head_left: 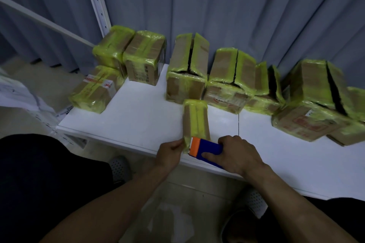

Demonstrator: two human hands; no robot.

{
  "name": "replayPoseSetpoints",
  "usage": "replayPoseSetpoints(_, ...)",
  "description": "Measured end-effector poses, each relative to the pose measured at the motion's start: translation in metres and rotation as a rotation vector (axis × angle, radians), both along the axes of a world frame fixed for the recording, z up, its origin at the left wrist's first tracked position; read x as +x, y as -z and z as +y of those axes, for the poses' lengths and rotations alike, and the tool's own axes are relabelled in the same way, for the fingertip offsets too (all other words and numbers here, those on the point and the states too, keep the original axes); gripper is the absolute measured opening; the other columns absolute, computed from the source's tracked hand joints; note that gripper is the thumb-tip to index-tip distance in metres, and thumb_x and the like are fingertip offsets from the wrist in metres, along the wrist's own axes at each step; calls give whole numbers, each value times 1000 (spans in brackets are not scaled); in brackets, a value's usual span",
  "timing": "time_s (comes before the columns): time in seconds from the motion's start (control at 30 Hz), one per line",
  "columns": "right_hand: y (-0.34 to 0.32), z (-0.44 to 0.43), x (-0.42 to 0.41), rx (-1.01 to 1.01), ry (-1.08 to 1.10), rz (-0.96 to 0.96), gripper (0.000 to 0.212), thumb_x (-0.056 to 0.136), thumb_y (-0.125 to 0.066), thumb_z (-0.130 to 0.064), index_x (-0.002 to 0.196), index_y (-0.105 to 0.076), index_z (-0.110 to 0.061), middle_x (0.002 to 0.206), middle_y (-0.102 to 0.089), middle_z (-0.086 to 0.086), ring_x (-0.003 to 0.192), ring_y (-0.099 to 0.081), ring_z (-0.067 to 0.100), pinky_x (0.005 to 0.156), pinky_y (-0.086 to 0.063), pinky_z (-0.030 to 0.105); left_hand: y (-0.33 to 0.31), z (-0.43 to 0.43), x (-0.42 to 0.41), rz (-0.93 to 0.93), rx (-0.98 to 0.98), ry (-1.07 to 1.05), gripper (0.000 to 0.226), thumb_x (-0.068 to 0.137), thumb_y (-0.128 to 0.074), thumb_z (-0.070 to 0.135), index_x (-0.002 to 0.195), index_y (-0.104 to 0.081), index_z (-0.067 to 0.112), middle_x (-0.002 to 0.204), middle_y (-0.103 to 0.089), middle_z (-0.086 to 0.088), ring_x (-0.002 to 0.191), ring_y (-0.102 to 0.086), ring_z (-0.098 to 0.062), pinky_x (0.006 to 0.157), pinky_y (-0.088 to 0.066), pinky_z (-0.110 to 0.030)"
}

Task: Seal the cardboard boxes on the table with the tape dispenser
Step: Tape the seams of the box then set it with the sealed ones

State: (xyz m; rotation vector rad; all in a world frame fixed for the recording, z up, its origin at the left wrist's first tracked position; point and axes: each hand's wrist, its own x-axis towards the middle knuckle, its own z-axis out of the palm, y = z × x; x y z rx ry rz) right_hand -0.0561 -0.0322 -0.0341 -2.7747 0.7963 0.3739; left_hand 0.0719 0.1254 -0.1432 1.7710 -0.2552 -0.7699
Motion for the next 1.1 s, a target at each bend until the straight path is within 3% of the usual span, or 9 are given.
replayPoseSetpoints(0.2, 2, -2, -2, 16, 7, -21, 58, 82, -61, -79, 104, -64, -26, 83, -59, -12, 75, -61, 10, 60, -44, 24, -4, 6, 6, -88, -12, 157, 37, 99, -57, 16, 135, -59, 24, 128, -60, 12, 119, -58, -9, 97, -45, -19)
replayPoseSetpoints(0.27, 3, -3, -3, 31, 12, -30, 59, 81, -61, -79, 105, -64, -25, 84, -60, -12, 75, -61, 10, 60, -44, 24, -4, 11, 10, -192, -3, 195, 42, 98, -59, 12, 138, -56, 24, 135, -54, 14, 127, -52, -6, 97, -41, -9)
replayPoseSetpoints(0.37, 4, -5, -6, 40, 15, -35, 57, 81, -61, -79, 102, -62, -27, 84, -59, -12, 75, -60, 9, 60, -44, 23, -2, 17, 17, -436, -54, 328, 52, 95, -64, 8, 139, -50, 32, 146, -41, 21, 132, -46, 0, 109, -40, -18)
replayPoseSetpoints(0.43, 4, -6, -7, 42, 13, -36, 58, 82, -61, -79, 105, -62, -26, 85, -59, -12, 74, -59, 9, 60, -44, 22, -6, 20, 24, -540, -43, 442, 62, 92, -68, 17, 142, -39, 40, 149, -27, 31, 135, -34, 11, 110, -34, -12)
replayPoseSetpoints(0.53, 5, -8, -9, 32, 5, -35, 61, 83, -59, -79, 109, -64, -24, 89, -63, -10, 75, -60, 9, 63, -46, 24, -3, 17, 38, -619, 17, 650, 75, 89, -72, 33, 151, -30, 42, 158, -13, 31, 136, -22, 19, 108, -31, -8)
replayPoseSetpoints(0.67, 7, -9, -11, 34, 8, -39, 62, 82, -58, -81, 107, -65, -23, 97, -71, -5, 80, -65, 12, 71, -57, 30, 6, 9, 45, -699, 98, 621, 81, 73, -74, 63, 146, -40, 47, 154, -30, 28, 139, -33, 8, 115, -36, -26)
replayPoseSetpoints(0.8, 7, -9, -15, 66, 6, -42, 62, 83, -59, -79, 109, -64, -23, 100, -72, -5, 81, -65, 12, 70, -56, 28, 4, 3, 46, -861, 102, 581, 67, 77, -67, 59, 139, -52, 37, 146, -44, 20, 136, -41, -1, 111, -41, -28)
replayPoseSetpoints(0.93, 3, -8, -18, 88, 11, -71, 60, 84, -60, -78, 110, -64, -24, 100, -71, -6, 80, -64, 11, 69, -54, 27, 3, 1, 49, -895, 127, 623, 64, 82, -76, 46, 141, -51, 35, 148, -41, 21, 138, -35, 2, 110, -36, -20)
replayPoseSetpoints(1.1, -15, -16, -32, 61, 32, -63, 56, 81, -60, -80, 97, -64, -27, 86, -67, -9, 75, -65, 11, 70, -58, 32, 4, 0, 52, -875, 161, 655, 66, 83, -78, 40, 142, -49, 38, 151, -34, 25, 140, -26, 7, 106, -23, -5)
